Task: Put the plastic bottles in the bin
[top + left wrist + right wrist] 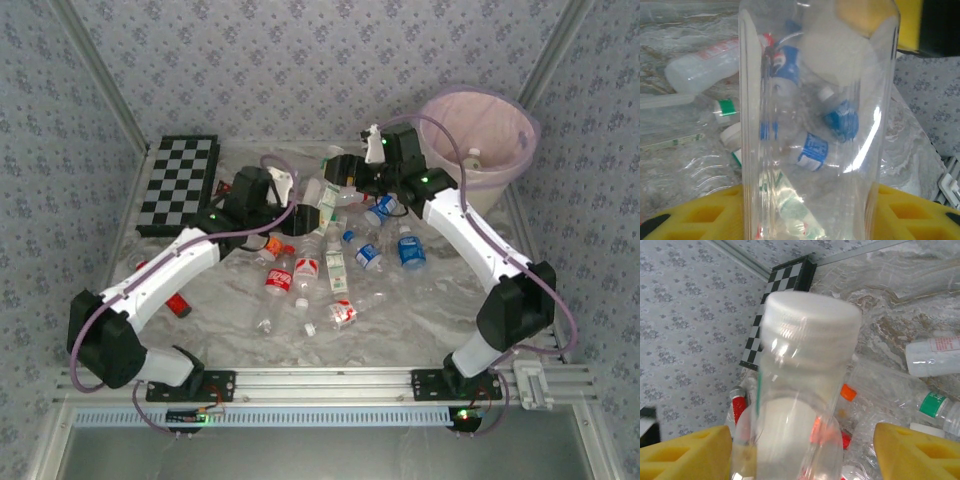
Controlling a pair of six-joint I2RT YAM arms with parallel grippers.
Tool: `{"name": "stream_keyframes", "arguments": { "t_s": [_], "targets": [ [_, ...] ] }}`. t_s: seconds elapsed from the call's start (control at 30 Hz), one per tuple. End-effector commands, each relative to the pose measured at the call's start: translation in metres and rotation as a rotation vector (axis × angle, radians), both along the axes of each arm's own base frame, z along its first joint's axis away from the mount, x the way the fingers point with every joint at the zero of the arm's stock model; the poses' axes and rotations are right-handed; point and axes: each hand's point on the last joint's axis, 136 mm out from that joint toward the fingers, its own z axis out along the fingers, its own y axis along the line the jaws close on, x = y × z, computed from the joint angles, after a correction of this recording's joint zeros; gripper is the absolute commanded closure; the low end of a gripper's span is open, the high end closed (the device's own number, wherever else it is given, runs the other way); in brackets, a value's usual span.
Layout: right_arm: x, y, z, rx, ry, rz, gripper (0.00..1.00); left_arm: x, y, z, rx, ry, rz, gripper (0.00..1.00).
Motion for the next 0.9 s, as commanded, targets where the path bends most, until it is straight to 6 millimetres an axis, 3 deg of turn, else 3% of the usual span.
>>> {"name": "stream_keyframes", "arguments": {
  "t_s": [0.0,0.2,0.43,0.53,0.7,0.87],
  "targets": [
    [0.012,0.001,0.011,0.026,-0.024,-0.014,0.29,-0.009,-0.011,0.022,-0.062,-0.047,-0.042,0.47],
    [0.013,0.004,0.008,0.056,-0.009,-0.003,0.45,-0.011,-0.018,0.021,-0.050,-0.047,-0.067,0.47],
    [0.013,-0.006,0.010,0.026,-0.012,-0.020,0.61,-0.011,-0.021,0.022,-0.039,-0.048,-0.086,0.46],
    [0.013,-0.012,0.018,0.004,-0.043,-0.023,0.67,-0.012,-0.019,0.024,-0.027,-0.051,-0.084,0.37],
    [0.009,-0.035,0.049,-0.056,-0.119,-0.057,0.73,-0.012,-0.013,0.030,0.009,-0.078,-0.075,0.01],
    [-0.009,-0.085,0.090,-0.175,-0.216,-0.153,0.79,-0.003,0.004,0.027,0.075,-0.106,-0.021,0.01]
  ]
}}
